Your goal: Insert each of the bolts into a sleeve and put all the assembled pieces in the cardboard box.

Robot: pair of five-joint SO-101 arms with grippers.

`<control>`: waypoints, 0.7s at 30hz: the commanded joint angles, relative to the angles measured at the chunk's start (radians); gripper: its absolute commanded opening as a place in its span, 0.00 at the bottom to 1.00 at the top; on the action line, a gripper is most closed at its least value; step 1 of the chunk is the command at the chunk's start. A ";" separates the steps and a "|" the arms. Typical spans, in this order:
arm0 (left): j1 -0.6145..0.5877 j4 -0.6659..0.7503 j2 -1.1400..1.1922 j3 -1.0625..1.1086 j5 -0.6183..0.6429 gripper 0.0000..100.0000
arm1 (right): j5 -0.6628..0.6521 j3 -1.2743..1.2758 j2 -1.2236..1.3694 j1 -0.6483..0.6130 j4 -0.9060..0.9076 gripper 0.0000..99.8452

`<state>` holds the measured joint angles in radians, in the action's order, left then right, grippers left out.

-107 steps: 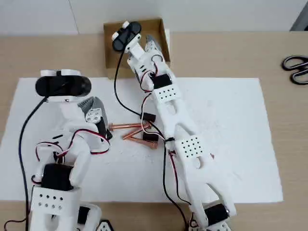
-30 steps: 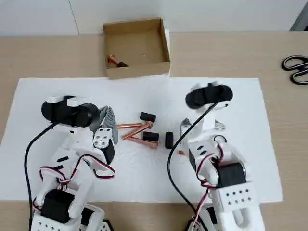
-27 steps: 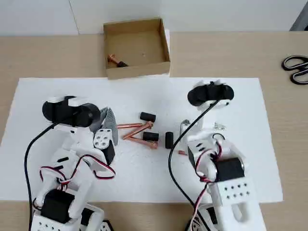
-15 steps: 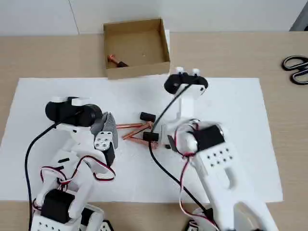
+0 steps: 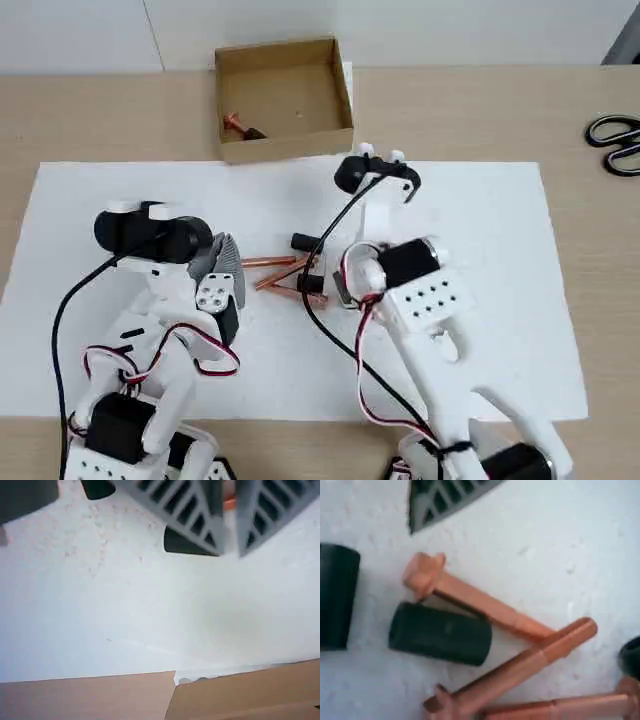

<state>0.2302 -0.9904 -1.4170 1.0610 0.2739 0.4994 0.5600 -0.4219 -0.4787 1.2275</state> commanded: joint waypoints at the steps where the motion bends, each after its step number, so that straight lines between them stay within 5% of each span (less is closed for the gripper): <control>1: 0.002 -0.003 -0.008 -0.005 0.000 0.01 | 0.008 -0.008 0.048 -0.001 -0.021 0.23; 21: 0.000 -0.003 -0.009 -0.004 0.000 0.01 | 0.009 -0.008 0.352 -0.001 -0.163 0.23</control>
<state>0.2302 -0.9904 -1.4170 1.0610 0.2739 0.5010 0.5631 -0.0875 -0.4787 1.0787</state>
